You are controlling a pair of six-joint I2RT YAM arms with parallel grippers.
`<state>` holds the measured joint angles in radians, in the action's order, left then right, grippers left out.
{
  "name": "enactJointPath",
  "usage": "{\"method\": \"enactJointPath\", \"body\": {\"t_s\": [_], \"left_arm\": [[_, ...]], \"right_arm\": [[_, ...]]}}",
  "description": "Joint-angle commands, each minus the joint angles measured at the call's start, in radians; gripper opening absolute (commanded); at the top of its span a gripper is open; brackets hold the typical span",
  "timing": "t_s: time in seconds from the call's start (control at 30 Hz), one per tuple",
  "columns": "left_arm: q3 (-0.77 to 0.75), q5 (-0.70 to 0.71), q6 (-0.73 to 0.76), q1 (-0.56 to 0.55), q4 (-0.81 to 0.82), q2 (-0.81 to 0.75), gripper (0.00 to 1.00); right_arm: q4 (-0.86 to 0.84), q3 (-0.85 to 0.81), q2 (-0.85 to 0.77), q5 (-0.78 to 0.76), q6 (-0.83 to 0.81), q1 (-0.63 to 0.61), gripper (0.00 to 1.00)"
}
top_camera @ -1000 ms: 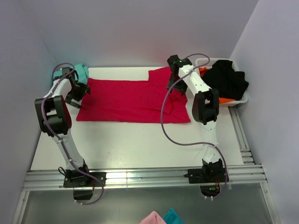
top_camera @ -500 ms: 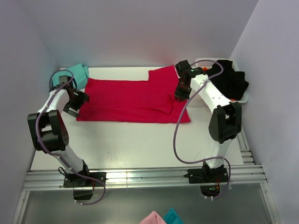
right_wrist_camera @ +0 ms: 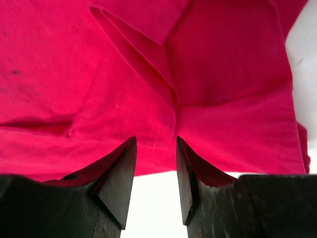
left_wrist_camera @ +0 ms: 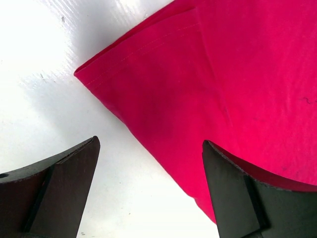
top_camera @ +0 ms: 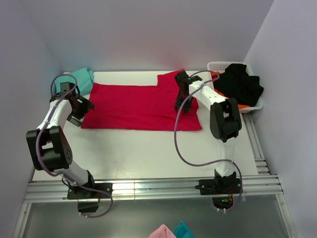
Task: Fold and stack the t-shirts
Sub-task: Fold the tshirt
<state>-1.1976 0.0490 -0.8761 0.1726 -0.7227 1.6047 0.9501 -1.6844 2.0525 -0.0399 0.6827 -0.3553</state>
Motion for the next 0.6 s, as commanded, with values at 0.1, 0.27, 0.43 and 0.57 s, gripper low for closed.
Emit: {"method": "enactJointPath", "body": {"t_s": [0.1, 0.27, 0.43, 0.57], "left_arm": [[0.039, 0.003, 0.06, 0.002, -0.018, -0.078, 0.91], [0.058, 0.003, 0.075, 0.004, -0.014, -0.098, 0.91], [0.063, -0.003, 0.085, 0.005, -0.012, -0.098, 0.91], [0.055, 0.003, 0.097, 0.005, -0.02, -0.095, 0.91]], "right_arm": [[-0.031, -0.035, 0.015, -0.044, 0.009, 0.003, 0.44], [-0.056, -0.008, 0.021, -0.069, 0.015, 0.003, 0.44], [-0.074, 0.012, 0.035, -0.087, 0.015, 0.006, 0.44], [-0.088, 0.011, 0.057, -0.083, 0.024, 0.007, 0.44]]}}
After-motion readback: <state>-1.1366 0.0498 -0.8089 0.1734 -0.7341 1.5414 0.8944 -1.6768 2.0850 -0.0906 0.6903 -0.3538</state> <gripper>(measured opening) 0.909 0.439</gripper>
